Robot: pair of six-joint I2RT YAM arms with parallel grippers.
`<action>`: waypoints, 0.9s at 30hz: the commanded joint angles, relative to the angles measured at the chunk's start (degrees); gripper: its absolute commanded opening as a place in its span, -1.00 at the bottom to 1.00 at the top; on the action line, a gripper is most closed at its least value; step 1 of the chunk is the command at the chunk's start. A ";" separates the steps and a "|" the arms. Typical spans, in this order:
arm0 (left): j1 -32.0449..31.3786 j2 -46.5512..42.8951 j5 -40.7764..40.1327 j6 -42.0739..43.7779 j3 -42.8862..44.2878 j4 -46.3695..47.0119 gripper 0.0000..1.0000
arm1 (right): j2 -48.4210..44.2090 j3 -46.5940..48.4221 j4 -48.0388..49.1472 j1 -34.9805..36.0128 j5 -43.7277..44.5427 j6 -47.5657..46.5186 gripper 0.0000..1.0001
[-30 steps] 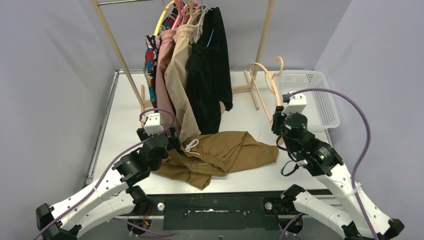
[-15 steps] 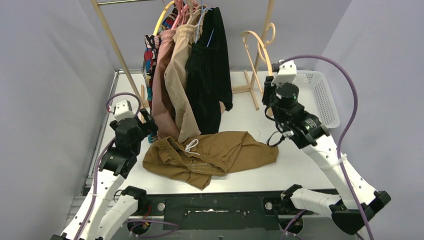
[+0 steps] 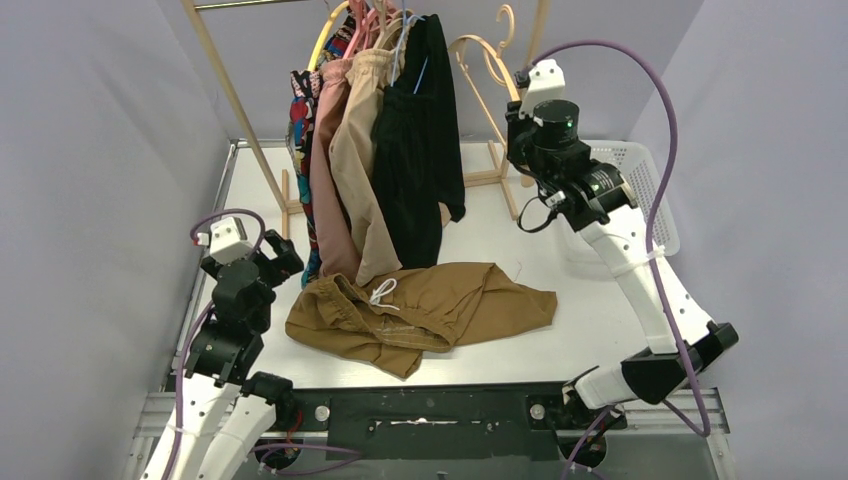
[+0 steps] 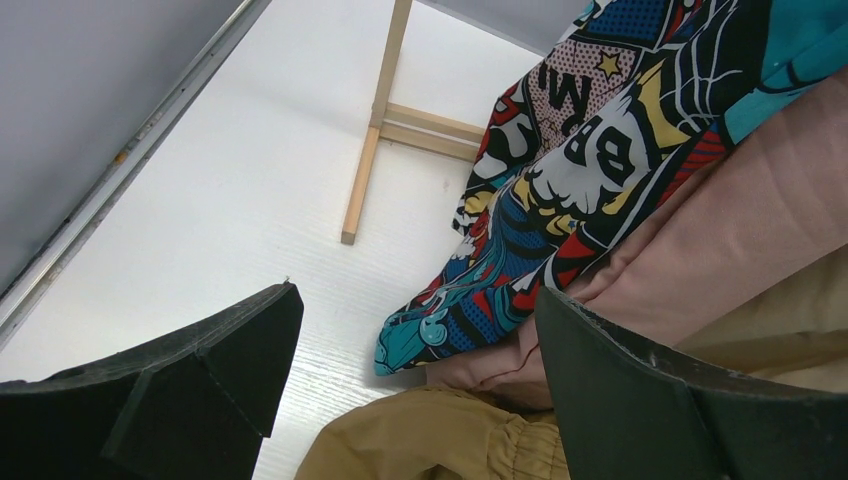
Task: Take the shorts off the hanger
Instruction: Place the hanger on the clothes rod.
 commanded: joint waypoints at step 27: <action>0.52 -2.49 0.86 4.38 -0.91 3.63 0.75 | 16.84 36.09 -7.70 1.03 2.23 -7.56 -1.00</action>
